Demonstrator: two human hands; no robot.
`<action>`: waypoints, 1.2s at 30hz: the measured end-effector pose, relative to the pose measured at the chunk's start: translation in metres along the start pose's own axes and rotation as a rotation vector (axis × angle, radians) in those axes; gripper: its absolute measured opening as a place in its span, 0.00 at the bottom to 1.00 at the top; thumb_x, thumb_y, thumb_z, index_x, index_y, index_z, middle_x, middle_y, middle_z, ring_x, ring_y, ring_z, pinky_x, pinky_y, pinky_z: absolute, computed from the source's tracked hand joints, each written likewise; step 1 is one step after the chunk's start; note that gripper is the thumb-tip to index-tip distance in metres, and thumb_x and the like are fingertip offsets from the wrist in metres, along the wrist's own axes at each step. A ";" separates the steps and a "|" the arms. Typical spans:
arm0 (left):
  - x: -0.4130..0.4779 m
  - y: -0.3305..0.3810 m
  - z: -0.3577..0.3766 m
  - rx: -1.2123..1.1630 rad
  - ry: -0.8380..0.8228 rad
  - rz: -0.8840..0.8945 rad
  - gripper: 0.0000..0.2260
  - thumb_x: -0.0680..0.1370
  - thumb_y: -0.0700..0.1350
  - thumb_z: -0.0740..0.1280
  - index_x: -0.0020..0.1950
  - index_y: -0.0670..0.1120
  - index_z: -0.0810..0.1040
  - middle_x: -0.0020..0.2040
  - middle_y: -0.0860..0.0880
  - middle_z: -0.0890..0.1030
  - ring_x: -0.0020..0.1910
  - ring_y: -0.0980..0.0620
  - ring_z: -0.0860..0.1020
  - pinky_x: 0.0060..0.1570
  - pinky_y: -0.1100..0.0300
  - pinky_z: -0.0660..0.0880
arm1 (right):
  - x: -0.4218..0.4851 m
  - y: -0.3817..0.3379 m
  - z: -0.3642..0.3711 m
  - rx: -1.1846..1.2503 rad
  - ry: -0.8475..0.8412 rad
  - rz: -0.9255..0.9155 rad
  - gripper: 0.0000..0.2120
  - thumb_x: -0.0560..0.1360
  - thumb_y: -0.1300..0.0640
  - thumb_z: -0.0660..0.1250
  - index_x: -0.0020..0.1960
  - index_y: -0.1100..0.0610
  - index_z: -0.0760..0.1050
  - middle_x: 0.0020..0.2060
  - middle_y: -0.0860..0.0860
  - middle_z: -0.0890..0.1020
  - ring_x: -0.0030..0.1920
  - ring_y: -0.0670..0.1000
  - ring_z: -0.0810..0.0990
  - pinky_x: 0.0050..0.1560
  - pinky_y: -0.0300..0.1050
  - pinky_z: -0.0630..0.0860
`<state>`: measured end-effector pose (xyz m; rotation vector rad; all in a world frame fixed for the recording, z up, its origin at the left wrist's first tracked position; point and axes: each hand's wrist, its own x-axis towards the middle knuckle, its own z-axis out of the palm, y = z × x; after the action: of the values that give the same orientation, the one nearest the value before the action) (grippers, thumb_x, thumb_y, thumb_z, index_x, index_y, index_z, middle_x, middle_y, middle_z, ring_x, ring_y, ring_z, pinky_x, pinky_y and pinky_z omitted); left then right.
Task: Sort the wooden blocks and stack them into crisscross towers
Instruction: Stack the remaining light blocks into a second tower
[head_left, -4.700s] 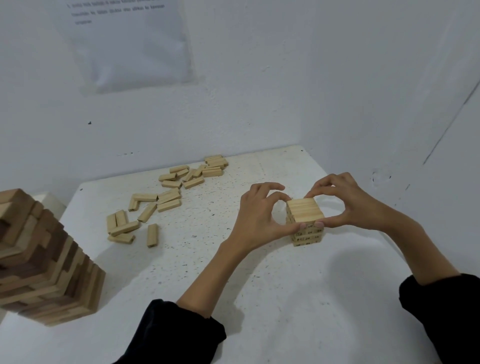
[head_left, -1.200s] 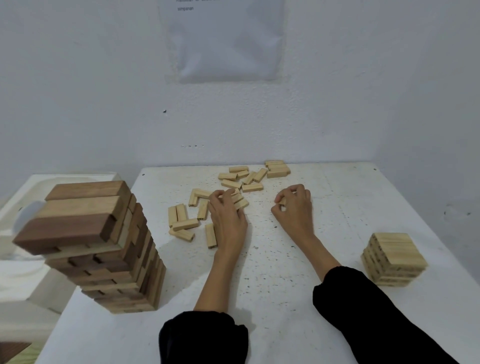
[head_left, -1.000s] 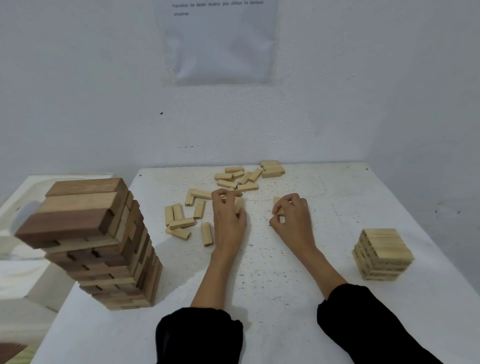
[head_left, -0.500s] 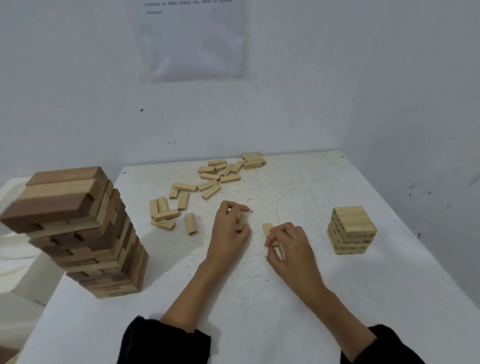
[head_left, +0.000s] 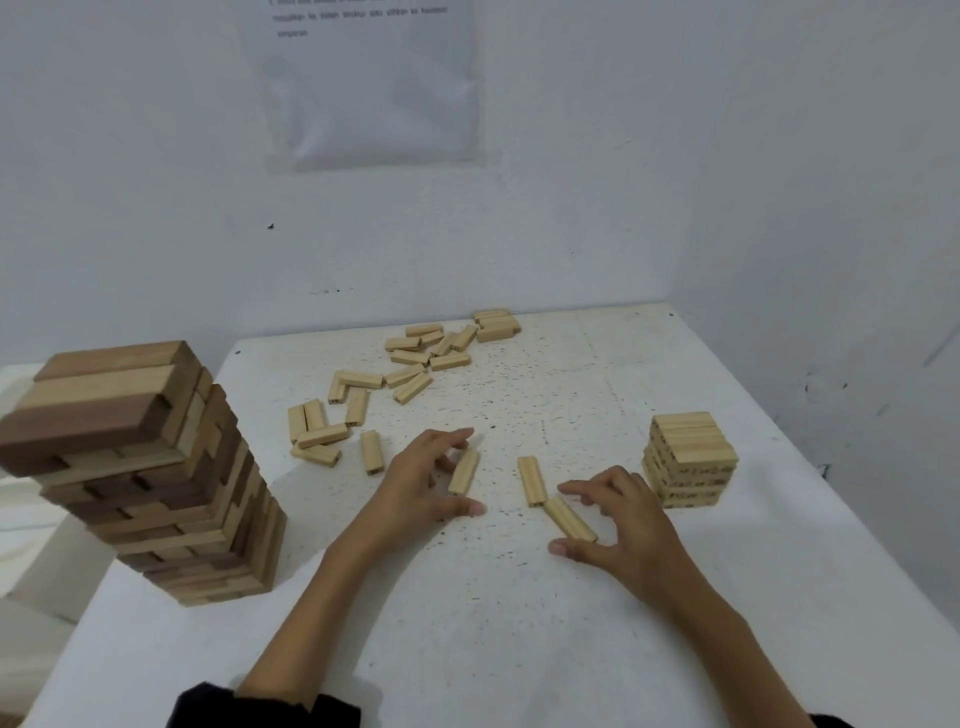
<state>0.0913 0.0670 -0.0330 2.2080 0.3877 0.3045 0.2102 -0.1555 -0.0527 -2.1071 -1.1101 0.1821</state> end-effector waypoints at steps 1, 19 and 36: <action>0.000 0.001 0.001 -0.015 0.007 0.001 0.35 0.64 0.45 0.79 0.69 0.48 0.71 0.56 0.52 0.75 0.49 0.60 0.73 0.43 0.74 0.68 | 0.002 -0.003 0.001 -0.029 0.019 -0.003 0.30 0.61 0.27 0.65 0.57 0.43 0.74 0.42 0.39 0.71 0.48 0.35 0.68 0.44 0.28 0.63; 0.009 0.008 0.017 0.067 0.049 0.029 0.29 0.66 0.52 0.78 0.64 0.53 0.73 0.53 0.55 0.73 0.43 0.60 0.72 0.41 0.73 0.68 | 0.008 -0.018 0.004 -0.108 0.183 0.256 0.08 0.74 0.56 0.68 0.53 0.48 0.77 0.30 0.45 0.74 0.28 0.43 0.71 0.26 0.33 0.62; 0.020 0.010 0.016 0.231 -0.009 0.051 0.26 0.68 0.59 0.74 0.63 0.55 0.75 0.52 0.60 0.70 0.44 0.63 0.71 0.38 0.70 0.64 | 0.032 -0.021 0.017 -0.158 0.134 0.104 0.13 0.74 0.57 0.65 0.57 0.47 0.78 0.38 0.43 0.76 0.38 0.41 0.70 0.33 0.33 0.63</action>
<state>0.1171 0.0570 -0.0328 2.4474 0.3776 0.2899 0.2088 -0.1151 -0.0444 -2.2833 -0.9637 0.0018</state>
